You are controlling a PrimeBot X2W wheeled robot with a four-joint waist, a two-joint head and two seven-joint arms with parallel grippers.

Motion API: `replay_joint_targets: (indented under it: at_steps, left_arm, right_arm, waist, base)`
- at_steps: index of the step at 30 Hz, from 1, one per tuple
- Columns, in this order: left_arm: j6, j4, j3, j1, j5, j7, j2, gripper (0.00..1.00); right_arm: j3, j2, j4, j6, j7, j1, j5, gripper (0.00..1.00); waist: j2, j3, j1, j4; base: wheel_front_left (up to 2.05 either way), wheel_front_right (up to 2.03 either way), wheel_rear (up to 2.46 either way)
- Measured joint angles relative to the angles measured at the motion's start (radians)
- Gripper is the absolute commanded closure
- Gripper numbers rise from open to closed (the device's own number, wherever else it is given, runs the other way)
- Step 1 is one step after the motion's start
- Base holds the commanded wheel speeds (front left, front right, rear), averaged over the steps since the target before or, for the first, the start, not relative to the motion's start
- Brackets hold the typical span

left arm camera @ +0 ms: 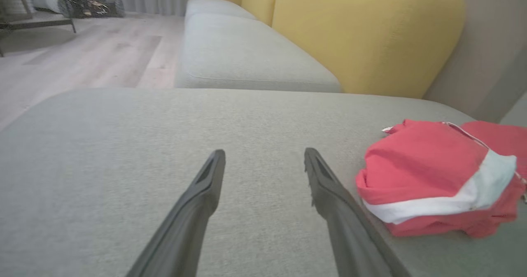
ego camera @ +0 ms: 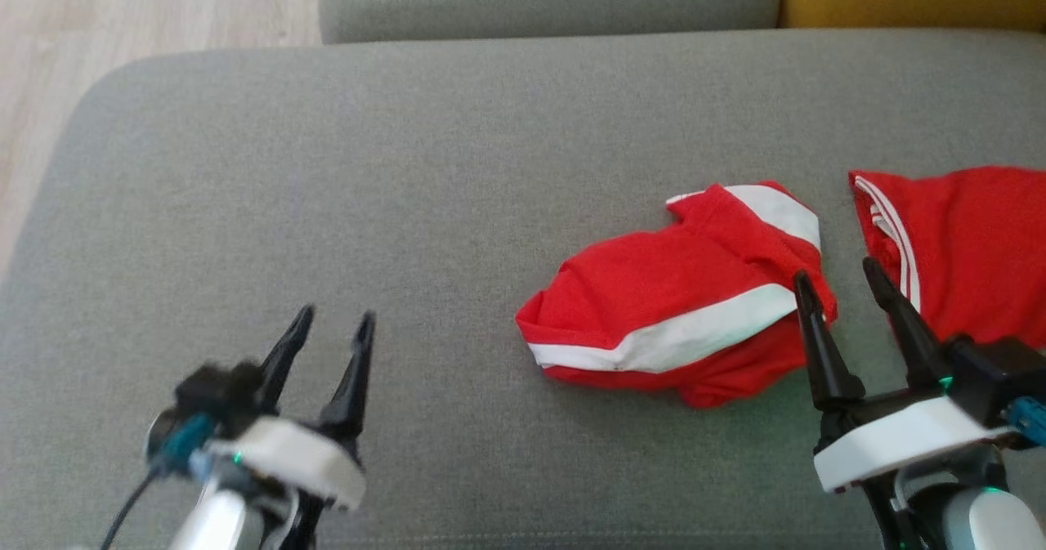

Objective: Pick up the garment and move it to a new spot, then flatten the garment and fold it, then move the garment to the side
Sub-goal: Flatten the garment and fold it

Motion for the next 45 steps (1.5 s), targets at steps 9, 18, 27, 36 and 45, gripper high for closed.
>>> replay_joint_targets:
  at_steps: [9, 18, 27, 36, 45]
  left_arm:
    - [-0.091, 0.150, -0.120, -0.229, -0.043, 0.109, -0.066, 0.00]
    - [-0.114, 0.385, -0.209, -0.341, -0.143, 0.223, -0.098, 0.00]
    - [-0.114, 0.449, -0.208, -0.385, -0.307, 0.196, -0.109, 1.00]
    - [-0.025, 0.371, -0.094, -0.354, -0.362, 0.077, -0.116, 1.00]
    - [0.179, 0.179, 0.012, -0.193, -0.331, -0.002, -0.061, 1.00]
  right_arm:
    - [0.030, 0.000, 0.004, 0.000, 0.000, -0.044, 0.008, 0.00]
    - [0.044, 0.004, 0.026, 0.000, -0.016, -0.066, 0.018, 0.00]
    - [0.040, 0.012, 0.042, 0.000, -0.026, -0.086, 0.034, 0.00]
    - [0.039, 0.014, 0.049, 0.000, -0.025, -0.086, 0.044, 0.00]
    - [0.038, 0.016, 0.052, 0.000, -0.025, -0.084, 0.055, 0.00]
  waist:
    - [0.0000, 0.060, 0.0000, -0.043]
    - [0.0000, 0.121, 0.0000, -0.115]
    - [0.0000, 0.141, 0.0000, -0.129]
    - [0.0000, 0.143, 0.0000, -0.108]
    - [0.0000, 0.138, 0.0000, -0.092]
  base:
    - [0.00, 0.00, 0.00]
    - [0.00, 0.00, 0.00]
    - [0.00, 0.00, 0.00]
    - [0.00, 0.00, 0.00]
    - [0.00, 0.00, 0.00]
